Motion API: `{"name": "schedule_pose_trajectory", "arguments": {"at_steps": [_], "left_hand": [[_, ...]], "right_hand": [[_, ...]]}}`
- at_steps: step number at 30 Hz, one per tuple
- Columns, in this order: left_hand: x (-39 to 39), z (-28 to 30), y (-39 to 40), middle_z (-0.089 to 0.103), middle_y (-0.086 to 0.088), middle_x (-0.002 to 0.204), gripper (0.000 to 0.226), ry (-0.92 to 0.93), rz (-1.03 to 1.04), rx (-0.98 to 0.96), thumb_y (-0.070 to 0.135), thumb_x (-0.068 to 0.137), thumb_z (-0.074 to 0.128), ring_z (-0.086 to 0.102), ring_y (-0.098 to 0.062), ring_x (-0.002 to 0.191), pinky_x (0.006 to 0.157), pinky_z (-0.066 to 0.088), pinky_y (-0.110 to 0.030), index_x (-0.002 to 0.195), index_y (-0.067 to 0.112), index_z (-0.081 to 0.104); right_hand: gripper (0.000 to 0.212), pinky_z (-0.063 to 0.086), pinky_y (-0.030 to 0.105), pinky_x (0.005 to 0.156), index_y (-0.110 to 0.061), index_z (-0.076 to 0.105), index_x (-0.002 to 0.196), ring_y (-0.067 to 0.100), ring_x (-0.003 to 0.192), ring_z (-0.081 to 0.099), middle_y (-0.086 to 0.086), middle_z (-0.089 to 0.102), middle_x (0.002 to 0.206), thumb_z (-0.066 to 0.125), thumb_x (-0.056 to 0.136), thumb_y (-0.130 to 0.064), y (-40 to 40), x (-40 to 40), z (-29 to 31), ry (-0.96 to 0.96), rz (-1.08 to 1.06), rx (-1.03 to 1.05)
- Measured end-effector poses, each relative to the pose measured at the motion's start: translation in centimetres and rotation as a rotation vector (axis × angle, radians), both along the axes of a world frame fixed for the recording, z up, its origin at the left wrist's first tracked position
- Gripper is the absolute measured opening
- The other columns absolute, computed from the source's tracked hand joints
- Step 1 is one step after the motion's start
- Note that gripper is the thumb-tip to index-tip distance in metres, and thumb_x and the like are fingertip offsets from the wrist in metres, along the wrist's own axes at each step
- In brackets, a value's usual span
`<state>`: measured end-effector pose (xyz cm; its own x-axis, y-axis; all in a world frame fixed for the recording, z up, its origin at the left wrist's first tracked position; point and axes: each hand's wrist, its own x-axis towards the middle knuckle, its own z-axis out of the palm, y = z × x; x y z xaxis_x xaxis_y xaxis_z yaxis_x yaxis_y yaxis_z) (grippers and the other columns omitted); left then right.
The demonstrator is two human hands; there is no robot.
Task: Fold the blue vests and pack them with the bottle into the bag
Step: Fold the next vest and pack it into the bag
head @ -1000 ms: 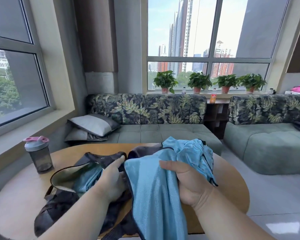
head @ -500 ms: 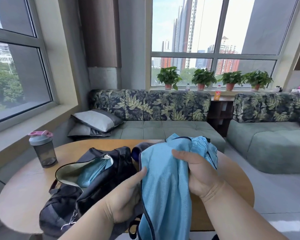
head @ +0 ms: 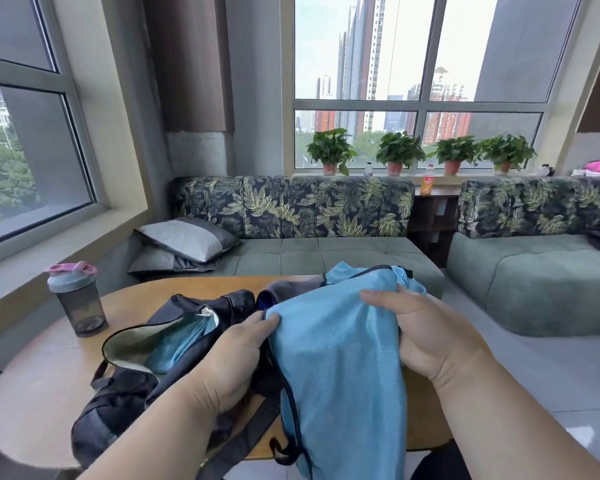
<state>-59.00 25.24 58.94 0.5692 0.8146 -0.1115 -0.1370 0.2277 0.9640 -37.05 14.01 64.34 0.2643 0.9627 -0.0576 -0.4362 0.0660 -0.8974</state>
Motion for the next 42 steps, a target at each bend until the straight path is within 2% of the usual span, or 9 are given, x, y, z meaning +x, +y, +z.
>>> {"name": "schedule_pose_trajectory", "arguments": {"at_steps": [5,10,14,18,22,27,30,35,42], "left_hand": [[-0.4,1.2,0.8,0.074,-0.023,0.120,0.028,0.083,0.003,0.090,0.032,0.107,0.058,0.070,-0.038,0.116,0.110,0.047,-0.062,0.113,0.013,0.077],[-0.2,1.5,0.1,0.078,-0.013,0.116,0.030,0.114,0.059,0.127,0.032,0.109,0.054,0.074,-0.031,0.112,0.108,0.052,-0.052,0.110,0.018,0.080],[0.0,2.1,-0.2,0.077,-0.018,0.114,0.031,0.107,0.095,0.106,0.034,0.108,0.056,0.073,-0.027,0.095,0.086,0.056,-0.044,0.106,0.015,0.080],[-0.6,1.9,0.2,0.077,-0.019,0.115,0.033,0.107,0.110,0.066,0.036,0.107,0.057,0.073,-0.030,0.101,0.091,0.056,-0.049,0.108,0.012,0.079],[-0.5,1.8,0.2,0.080,-0.009,0.108,0.029,0.064,0.131,0.072,0.032,0.108,0.056,0.077,-0.014,0.087,0.079,0.062,-0.031,0.104,0.012,0.078],[-0.4,1.7,-0.2,0.074,-0.023,0.119,0.041,0.091,0.152,-0.031,0.047,0.104,0.060,0.070,-0.042,0.114,0.098,0.055,-0.062,0.115,0.011,0.076],[-0.3,1.0,-0.1,0.077,-0.018,0.113,0.042,0.137,0.145,-0.019,0.049,0.105,0.058,0.074,-0.037,0.107,0.102,0.055,-0.057,0.110,0.012,0.078],[-0.3,1.0,0.6,0.081,-0.006,0.108,0.038,0.145,0.142,0.046,0.040,0.110,0.050,0.078,-0.016,0.095,0.082,0.056,-0.032,0.113,0.012,0.077],[-0.2,0.2,0.6,0.079,-0.006,0.114,0.032,0.106,0.174,0.042,0.043,0.109,0.053,0.076,-0.026,0.105,0.100,0.057,-0.048,0.113,0.023,0.077]], "right_hand": [[0.036,0.055,0.049,0.104,0.006,0.072,0.122,0.038,0.114,0.071,0.027,0.071,0.125,0.070,0.089,-0.007,-1.1,0.1,-1.5,-0.108,0.145,-0.145],[0.044,0.059,0.047,0.100,0.004,0.066,0.133,0.035,0.114,0.071,0.025,0.070,0.129,0.064,0.092,-0.012,-0.9,0.4,-2.0,0.081,0.065,0.108],[0.038,0.059,0.046,0.097,0.000,0.076,0.121,0.037,0.118,0.070,0.025,0.069,0.132,0.073,0.085,-0.011,-2.0,-1.3,-4.1,-0.023,0.270,-0.079],[0.036,0.061,0.044,0.093,0.008,0.073,0.120,0.037,0.109,0.073,0.030,0.068,0.129,0.073,0.087,-0.005,-2.2,-1.2,-4.5,0.022,0.174,-0.085],[0.043,0.060,0.047,0.096,0.000,0.071,0.129,0.037,0.114,0.071,0.025,0.069,0.133,0.065,0.090,-0.017,-2.0,-0.6,-4.0,0.164,0.131,-0.018],[0.055,0.053,0.044,0.104,0.000,0.070,0.132,0.034,0.120,0.068,0.023,0.068,0.134,0.076,0.084,-0.026,-2.7,-1.8,-5.4,0.040,0.365,-0.143],[0.056,0.057,0.041,0.097,0.004,0.076,0.117,0.032,0.110,0.073,0.025,0.072,0.125,0.091,0.070,-0.022,-2.4,-1.8,-5.6,-0.101,0.345,-0.106],[0.058,0.052,0.050,0.109,-0.002,0.070,0.133,0.036,0.125,0.066,0.024,0.064,0.140,0.083,0.079,-0.020,-1.5,-1.4,-5.8,0.113,0.228,0.006],[0.058,0.048,0.055,0.112,0.005,0.067,0.133,0.043,0.130,0.061,0.028,0.063,0.140,0.083,0.082,-0.015,-1.4,-2.6,-7.1,0.075,0.232,-0.092]]}}
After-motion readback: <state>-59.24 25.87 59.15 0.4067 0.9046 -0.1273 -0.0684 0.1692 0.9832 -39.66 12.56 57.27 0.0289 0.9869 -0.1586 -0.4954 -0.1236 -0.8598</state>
